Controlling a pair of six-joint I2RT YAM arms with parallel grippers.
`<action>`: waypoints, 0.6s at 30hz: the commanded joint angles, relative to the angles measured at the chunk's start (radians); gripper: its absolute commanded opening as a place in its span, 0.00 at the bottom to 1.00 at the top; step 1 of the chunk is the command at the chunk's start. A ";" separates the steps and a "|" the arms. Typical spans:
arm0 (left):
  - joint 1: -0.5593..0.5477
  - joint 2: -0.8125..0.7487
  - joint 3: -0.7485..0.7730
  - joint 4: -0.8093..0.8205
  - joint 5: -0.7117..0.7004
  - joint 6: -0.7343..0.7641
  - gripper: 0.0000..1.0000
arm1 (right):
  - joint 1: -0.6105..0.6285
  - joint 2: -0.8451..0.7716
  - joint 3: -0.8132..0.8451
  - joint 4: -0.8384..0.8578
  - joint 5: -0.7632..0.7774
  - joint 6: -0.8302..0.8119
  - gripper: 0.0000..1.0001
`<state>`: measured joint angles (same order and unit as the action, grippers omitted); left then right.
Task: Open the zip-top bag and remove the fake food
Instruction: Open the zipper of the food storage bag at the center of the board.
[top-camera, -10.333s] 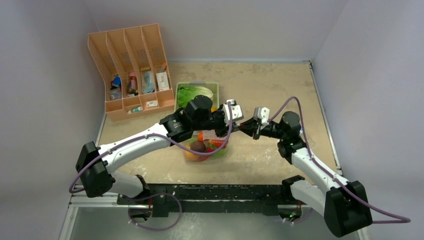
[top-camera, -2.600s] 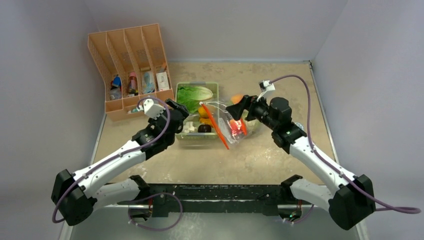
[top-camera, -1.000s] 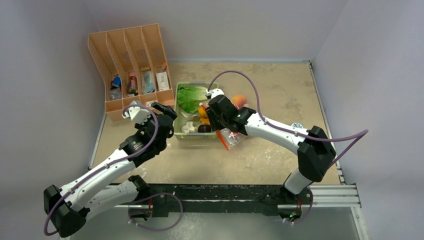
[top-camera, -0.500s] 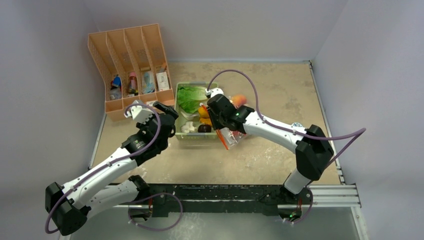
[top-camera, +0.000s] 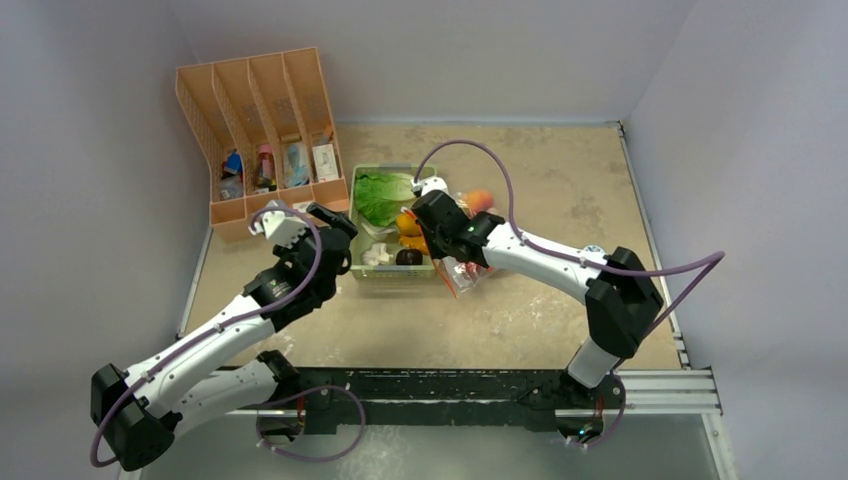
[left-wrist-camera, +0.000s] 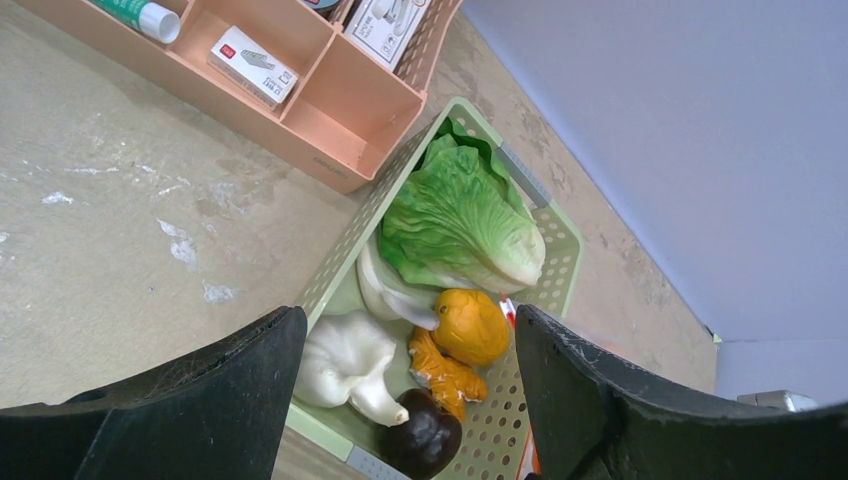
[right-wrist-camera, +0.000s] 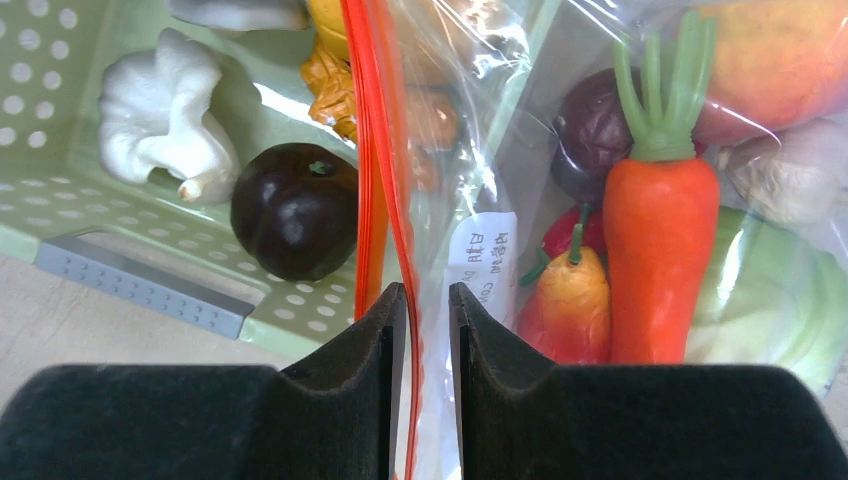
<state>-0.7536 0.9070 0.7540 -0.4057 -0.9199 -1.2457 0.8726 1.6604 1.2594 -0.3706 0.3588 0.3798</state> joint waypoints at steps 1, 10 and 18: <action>0.004 0.004 0.022 0.030 -0.001 -0.002 0.76 | 0.009 0.010 0.036 -0.019 0.073 0.017 0.25; 0.005 0.031 0.037 0.137 0.110 0.140 0.76 | 0.010 -0.014 0.056 -0.013 0.126 0.055 0.00; 0.003 0.123 0.054 0.466 0.532 0.316 0.73 | -0.048 -0.199 -0.012 0.091 0.144 0.122 0.00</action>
<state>-0.7528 0.9897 0.7555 -0.1600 -0.6292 -1.0435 0.8677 1.6054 1.2667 -0.3645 0.4778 0.4408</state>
